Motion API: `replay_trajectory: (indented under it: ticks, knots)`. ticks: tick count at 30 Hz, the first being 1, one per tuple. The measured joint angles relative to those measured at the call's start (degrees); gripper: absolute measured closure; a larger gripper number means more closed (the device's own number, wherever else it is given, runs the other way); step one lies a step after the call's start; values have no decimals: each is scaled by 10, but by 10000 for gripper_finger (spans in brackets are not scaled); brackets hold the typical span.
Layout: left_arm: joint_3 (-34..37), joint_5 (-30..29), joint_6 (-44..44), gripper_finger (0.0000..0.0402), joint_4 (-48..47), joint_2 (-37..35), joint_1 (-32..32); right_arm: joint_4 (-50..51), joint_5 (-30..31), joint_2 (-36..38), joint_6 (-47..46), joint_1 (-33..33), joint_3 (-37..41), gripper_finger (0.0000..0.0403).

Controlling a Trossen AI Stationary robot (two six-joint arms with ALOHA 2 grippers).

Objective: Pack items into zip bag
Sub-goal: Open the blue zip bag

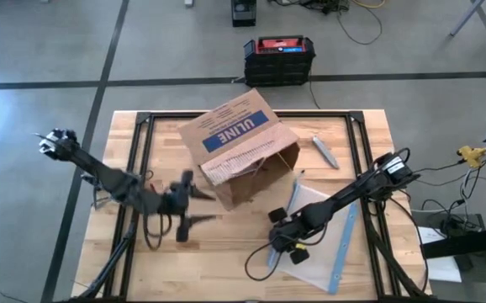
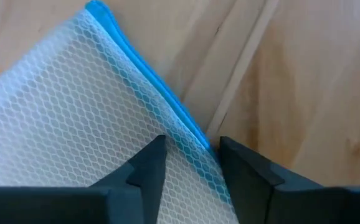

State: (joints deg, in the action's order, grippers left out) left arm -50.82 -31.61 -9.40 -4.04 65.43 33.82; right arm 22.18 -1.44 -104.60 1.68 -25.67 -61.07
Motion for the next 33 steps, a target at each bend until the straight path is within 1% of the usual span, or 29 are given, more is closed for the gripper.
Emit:
replay_trajectory:
  ticks: [2,5,7,10,13,14,16,18,23,29,31,33]
  knots:
    - [1,-5,-2,198,35,39,18,2,-1,0,-1,-4,-10,318]
    - [1,-4,-3,205,92,97,30,2,-5,0,-7,-14,-37,373]
    - [-1,6,-6,210,115,132,31,0,-6,0,-9,-21,-58,394]
    - [-5,27,-27,217,132,180,32,20,-4,0,-5,-31,-86,394]
    - [-7,27,-55,223,133,222,33,65,6,1,-2,-40,-120,401]
    - [-7,28,-62,225,136,235,33,83,15,2,6,-45,-133,401]
    - [-7,27,-76,229,146,261,33,121,36,2,60,-56,-156,401]
    - [-7,26,-81,232,163,284,32,151,72,2,106,-69,-177,402]
    - [-8,25,-78,238,224,325,32,176,196,3,161,-97,-230,402]
    - [-8,-15,-76,237,238,356,28,181,287,20,205,-101,-279,403]
    - [-8,-24,-77,235,231,361,28,184,348,39,216,-101,-285,403]
    - [-8,-24,-77,232,216,359,27,187,427,64,230,-101,-286,403]
